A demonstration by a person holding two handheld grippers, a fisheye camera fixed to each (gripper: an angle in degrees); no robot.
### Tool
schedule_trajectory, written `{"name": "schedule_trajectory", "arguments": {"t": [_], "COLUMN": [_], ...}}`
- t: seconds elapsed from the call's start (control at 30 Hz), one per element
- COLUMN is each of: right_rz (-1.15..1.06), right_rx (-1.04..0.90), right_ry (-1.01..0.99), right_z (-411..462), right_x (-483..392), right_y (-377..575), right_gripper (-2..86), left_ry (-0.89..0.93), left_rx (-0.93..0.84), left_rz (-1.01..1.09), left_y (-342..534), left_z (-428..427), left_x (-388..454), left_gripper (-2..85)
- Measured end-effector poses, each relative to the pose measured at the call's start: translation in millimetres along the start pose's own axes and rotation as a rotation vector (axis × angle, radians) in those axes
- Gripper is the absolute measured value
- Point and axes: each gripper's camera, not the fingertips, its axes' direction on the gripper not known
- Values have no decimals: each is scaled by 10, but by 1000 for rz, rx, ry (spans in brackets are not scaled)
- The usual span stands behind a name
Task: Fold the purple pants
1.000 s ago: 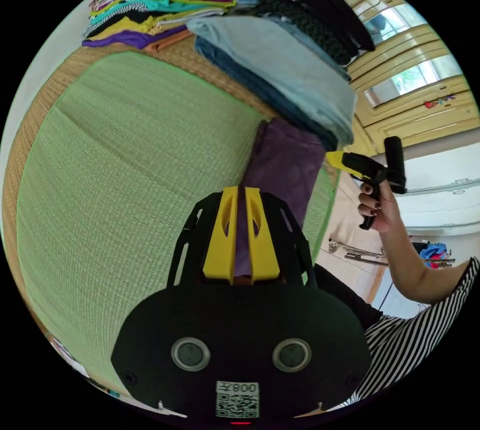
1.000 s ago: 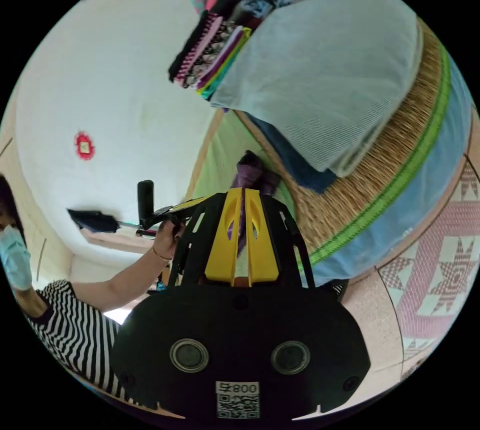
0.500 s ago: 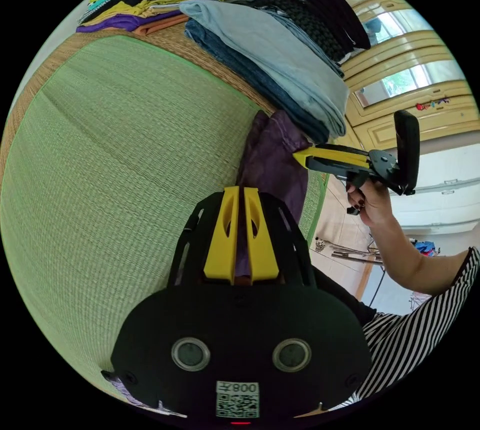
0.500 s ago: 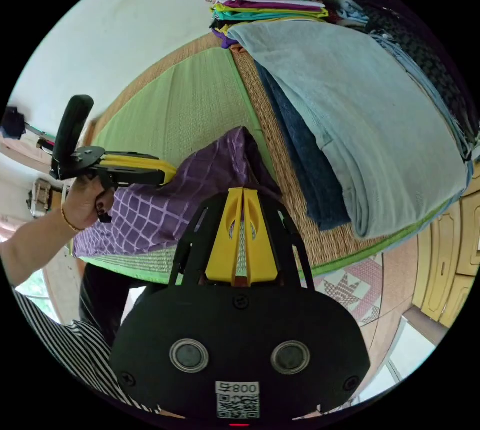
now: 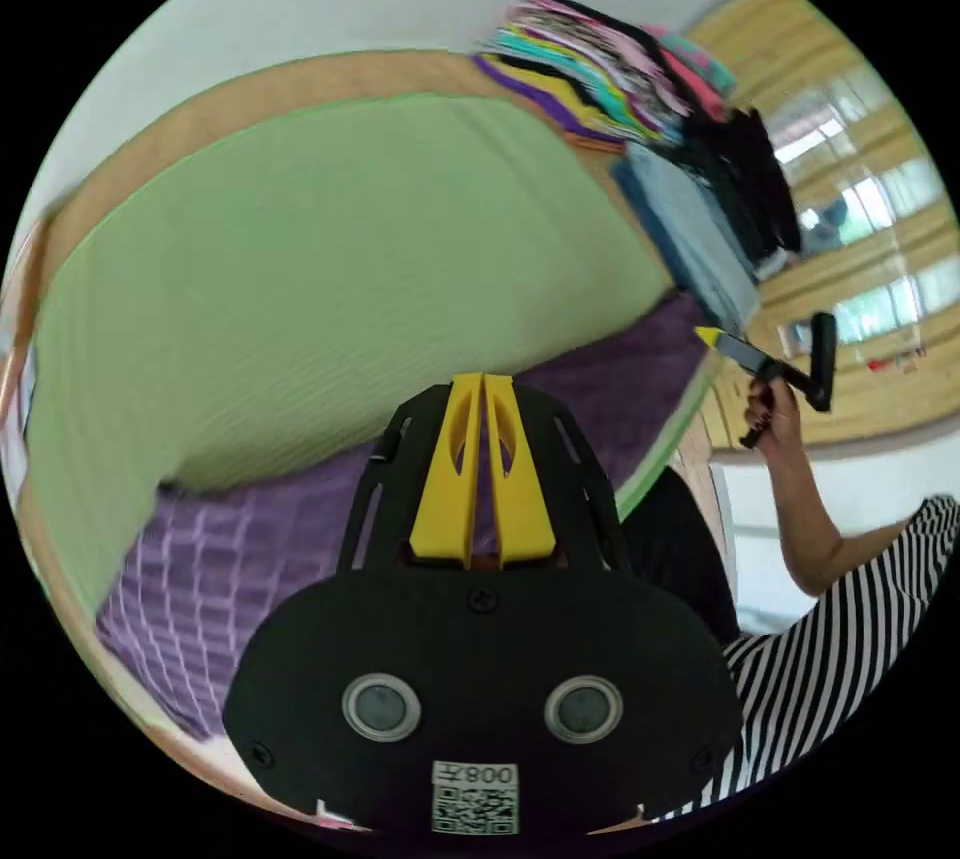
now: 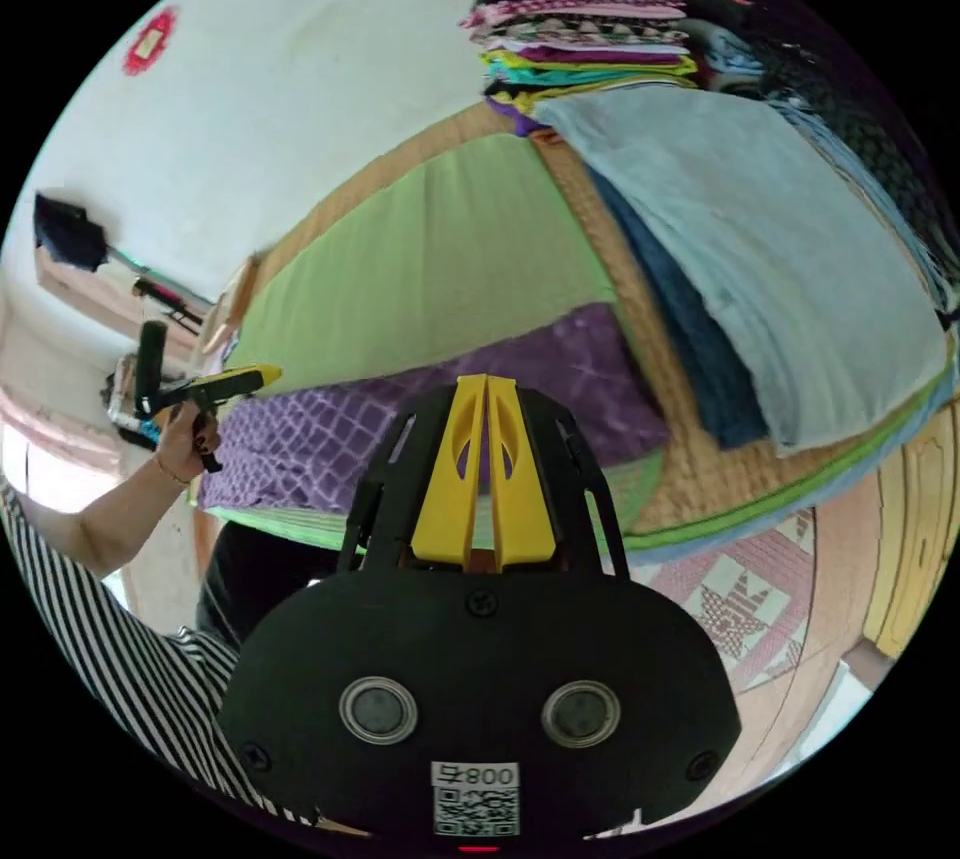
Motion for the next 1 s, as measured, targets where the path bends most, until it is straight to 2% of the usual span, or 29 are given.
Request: {"name": "schedule_trajectory", "arguments": {"t": [0.07, 0.13, 0.17, 0.23, 0.33, 0.43, 0.57, 0.63, 0.67, 0.73, 0.77, 1.0], "right_rz": [-68, -124, -144, -122, -49, -117, -287, -359, -387, -390, -382, -335], "right_rx": [-79, -169, -230, -195, -224, -234, -304, -370, -414, -480, -449, -489], "right_ry": [-69, -93, -47, -51, -98, -51, -122, -90, -74, -26, -31, 49], "right_z": [140, 313, 429, 388, 181, -75, -185, -108, -49, 34, -38, -443], "right_x": [-317, -594, -722, -793, -879, -1275, -2107, -2448, -2617, -2771, -2837, -3291], "right_y": [-191, -351, -440, -589, -934, -1223, -1494, -1563, -1606, -1666, -1733, -2204], "right_gripper": [0, -1, -2, -3, -1, 0, 1, 1, 1, 1, 1, 2], "left_ry": [-132, -188, -177, -98, -125, -103, -51, -66, -36, 8, 21, -46], "left_rx": [11, -22, -69, -8, -26, -16, -27, -99, -62, -46, -47, -1], "left_rz": [-198, -314, -357, -378, -286, -197, -246, -283, -270, -298, -301, -288], "left_y": [375, 611, 741, 904, 1067, 1367, 1966, 2198, 2338, 2487, 2554, 2972], "left_z": [-131, -133, -80, -125, -215, -344, -405, -324, -327, -351, -367, -529], "left_x": [-639, -1058, -1288, -1510, -1650, -1775, -2168, -2384, -2505, -2700, -2813, -3347], "left_gripper": [1, 1, 1, 1, 1, 1, 0, 1, 0, 0, 0, 1]}}
